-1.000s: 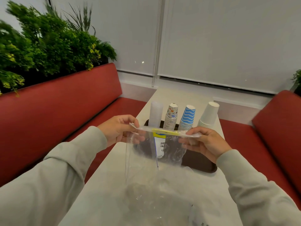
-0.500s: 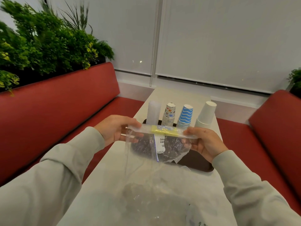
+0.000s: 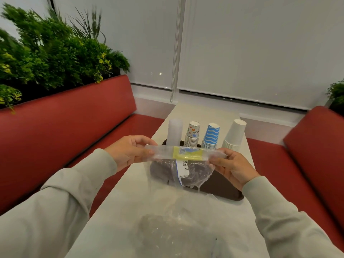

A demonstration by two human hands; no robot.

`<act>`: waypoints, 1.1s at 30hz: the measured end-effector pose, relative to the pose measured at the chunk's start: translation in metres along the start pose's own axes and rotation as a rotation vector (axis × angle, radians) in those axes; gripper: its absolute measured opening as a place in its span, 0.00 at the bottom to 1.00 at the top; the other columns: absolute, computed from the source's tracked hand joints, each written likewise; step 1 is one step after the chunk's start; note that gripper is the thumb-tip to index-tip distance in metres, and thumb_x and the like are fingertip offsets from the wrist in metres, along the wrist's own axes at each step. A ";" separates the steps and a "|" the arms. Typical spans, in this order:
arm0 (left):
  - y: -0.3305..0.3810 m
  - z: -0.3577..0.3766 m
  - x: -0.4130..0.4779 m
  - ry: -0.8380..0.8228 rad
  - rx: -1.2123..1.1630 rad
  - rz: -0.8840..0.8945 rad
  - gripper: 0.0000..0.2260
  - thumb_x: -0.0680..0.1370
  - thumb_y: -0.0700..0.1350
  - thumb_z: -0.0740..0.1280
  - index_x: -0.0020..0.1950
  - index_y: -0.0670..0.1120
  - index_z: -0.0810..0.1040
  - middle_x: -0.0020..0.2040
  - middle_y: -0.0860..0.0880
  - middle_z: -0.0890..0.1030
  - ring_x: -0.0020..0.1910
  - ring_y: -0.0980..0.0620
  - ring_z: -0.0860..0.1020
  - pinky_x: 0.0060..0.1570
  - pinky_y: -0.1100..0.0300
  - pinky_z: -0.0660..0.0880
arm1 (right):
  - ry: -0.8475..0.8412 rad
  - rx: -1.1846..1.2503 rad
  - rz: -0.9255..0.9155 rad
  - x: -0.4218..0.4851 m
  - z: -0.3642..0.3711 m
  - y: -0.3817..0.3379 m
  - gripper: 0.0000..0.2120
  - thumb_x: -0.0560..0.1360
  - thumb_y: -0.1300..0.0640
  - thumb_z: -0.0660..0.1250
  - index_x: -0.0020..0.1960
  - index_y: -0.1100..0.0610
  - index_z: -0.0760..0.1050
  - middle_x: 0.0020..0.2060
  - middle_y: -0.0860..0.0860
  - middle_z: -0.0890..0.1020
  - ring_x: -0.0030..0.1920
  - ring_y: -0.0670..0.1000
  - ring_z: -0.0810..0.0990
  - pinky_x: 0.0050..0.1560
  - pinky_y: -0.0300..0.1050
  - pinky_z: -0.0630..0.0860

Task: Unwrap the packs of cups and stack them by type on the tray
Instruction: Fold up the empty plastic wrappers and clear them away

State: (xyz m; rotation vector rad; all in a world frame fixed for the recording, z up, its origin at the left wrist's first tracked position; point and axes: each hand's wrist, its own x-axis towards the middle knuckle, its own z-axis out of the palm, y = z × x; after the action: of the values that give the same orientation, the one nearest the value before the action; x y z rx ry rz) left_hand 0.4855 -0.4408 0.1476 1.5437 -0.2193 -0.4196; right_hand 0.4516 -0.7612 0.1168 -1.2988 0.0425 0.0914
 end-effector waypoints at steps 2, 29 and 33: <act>0.000 0.002 0.000 0.000 -0.015 -0.016 0.09 0.75 0.36 0.71 0.55 0.39 0.78 0.55 0.31 0.81 0.54 0.31 0.81 0.47 0.49 0.83 | 0.001 0.022 0.016 -0.002 0.003 0.000 0.14 0.69 0.69 0.72 0.52 0.62 0.75 0.53 0.63 0.83 0.43 0.57 0.86 0.39 0.45 0.83; -0.003 -0.002 0.007 0.084 0.156 -0.054 0.17 0.70 0.32 0.75 0.57 0.43 0.83 0.52 0.44 0.86 0.52 0.47 0.84 0.49 0.62 0.80 | -0.037 -0.057 0.113 0.000 0.004 0.002 0.14 0.67 0.66 0.74 0.52 0.64 0.79 0.55 0.64 0.83 0.48 0.63 0.85 0.39 0.48 0.85; -0.003 0.001 0.007 0.107 0.186 -0.049 0.07 0.73 0.34 0.74 0.50 0.39 0.84 0.50 0.43 0.86 0.53 0.46 0.84 0.51 0.61 0.80 | -0.024 -0.014 0.062 0.002 0.003 0.004 0.25 0.65 0.73 0.73 0.60 0.58 0.79 0.52 0.60 0.85 0.53 0.65 0.84 0.45 0.52 0.85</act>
State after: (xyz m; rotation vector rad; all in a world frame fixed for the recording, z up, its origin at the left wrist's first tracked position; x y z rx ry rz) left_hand 0.4911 -0.4441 0.1438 1.7520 -0.1409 -0.3619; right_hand 0.4535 -0.7572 0.1132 -1.3106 0.0613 0.1606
